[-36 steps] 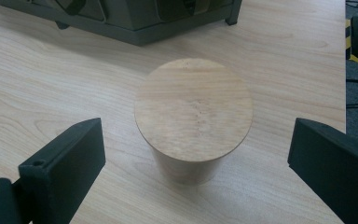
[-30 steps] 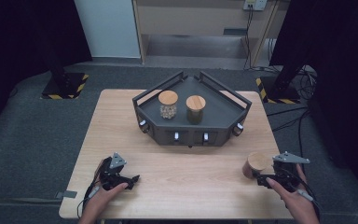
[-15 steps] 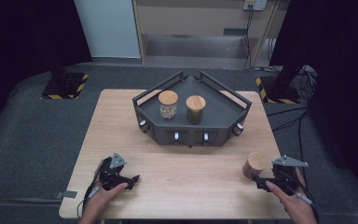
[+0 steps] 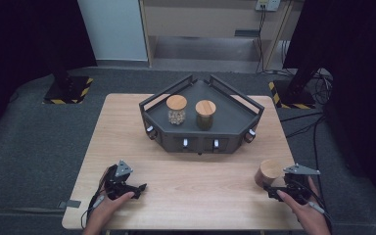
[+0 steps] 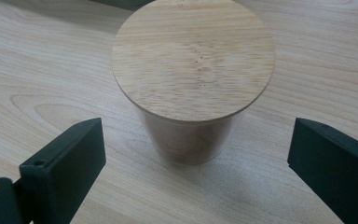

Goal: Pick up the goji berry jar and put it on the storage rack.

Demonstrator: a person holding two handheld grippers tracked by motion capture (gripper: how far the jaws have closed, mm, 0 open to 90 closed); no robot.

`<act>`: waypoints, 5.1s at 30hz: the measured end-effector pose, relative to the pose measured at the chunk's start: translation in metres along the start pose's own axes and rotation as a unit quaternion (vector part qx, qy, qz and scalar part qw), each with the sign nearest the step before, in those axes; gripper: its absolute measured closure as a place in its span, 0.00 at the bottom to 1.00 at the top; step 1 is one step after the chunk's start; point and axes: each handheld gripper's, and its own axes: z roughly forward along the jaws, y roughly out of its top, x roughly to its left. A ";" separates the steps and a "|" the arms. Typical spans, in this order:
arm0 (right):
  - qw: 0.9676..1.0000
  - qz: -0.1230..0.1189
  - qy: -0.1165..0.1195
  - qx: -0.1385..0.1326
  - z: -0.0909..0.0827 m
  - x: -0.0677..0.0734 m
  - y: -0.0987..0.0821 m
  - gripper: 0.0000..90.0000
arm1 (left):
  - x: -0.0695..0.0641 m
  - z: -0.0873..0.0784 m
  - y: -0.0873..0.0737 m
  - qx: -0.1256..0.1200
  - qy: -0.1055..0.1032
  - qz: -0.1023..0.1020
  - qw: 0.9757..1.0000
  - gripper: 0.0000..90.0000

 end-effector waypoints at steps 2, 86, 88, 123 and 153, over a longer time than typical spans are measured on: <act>1.000 -0.003 0.000 0.001 0.002 0.000 0.001 0.05 | 0.000 0.000 0.000 0.000 0.000 0.000 1.000 0.00; 0.998 -0.056 -0.001 0.007 -0.015 0.027 0.057 0.29 | 0.000 0.000 0.000 0.000 0.000 0.000 1.000 0.00; 0.998 -0.058 0.001 0.006 -0.016 0.028 0.060 0.29 | 0.000 0.000 0.000 0.000 0.000 0.000 1.000 0.00; 0.997 -0.079 0.010 0.002 -0.024 0.041 0.126 0.29 | 0.000 0.000 0.000 0.000 0.000 0.000 1.000 0.00; 0.996 -0.089 0.008 -0.003 -0.026 0.044 0.171 0.29 | 0.000 0.000 0.000 0.000 0.000 0.000 1.000 0.00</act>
